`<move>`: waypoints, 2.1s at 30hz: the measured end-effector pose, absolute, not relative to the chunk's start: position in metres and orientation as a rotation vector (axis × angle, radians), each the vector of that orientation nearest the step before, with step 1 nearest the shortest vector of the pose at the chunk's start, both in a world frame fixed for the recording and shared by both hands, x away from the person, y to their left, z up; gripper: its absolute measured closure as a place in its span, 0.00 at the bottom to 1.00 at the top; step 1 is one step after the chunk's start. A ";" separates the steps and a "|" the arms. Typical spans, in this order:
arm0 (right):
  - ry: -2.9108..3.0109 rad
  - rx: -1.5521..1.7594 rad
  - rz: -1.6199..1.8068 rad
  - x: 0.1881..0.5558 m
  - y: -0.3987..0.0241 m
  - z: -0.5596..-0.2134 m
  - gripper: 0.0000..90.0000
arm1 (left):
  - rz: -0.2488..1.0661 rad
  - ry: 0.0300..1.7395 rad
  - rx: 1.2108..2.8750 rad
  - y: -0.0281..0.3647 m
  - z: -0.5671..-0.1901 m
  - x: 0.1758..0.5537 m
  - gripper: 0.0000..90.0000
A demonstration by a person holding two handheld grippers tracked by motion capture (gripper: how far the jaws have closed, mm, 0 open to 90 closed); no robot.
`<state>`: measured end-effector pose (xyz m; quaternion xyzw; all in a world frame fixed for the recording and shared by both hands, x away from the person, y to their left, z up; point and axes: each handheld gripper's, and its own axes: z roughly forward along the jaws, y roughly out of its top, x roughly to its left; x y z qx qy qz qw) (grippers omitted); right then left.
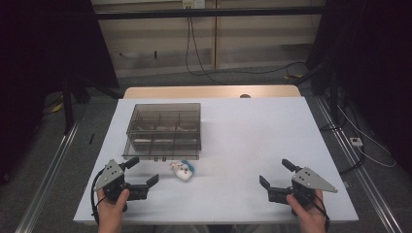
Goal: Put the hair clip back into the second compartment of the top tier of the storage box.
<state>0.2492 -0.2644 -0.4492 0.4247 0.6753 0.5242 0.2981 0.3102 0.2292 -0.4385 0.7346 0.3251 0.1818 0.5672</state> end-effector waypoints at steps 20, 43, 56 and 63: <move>1.792 1.131 1.387 0.249 -0.267 -0.448 0.03 | 0.279 0.804 1.975 0.175 -0.441 0.318 0.04; 1.803 1.131 1.384 0.250 -0.266 -0.448 0.04 | 0.371 0.936 2.142 0.122 -0.456 0.335 0.12; 1.802 1.126 1.393 0.250 -0.267 -0.447 0.04 | 0.428 0.961 2.180 0.113 -0.460 0.340 0.21; 1.804 1.119 1.395 0.250 -0.267 -0.446 0.04 | 0.384 0.946 2.168 0.117 -0.457 0.338 0.32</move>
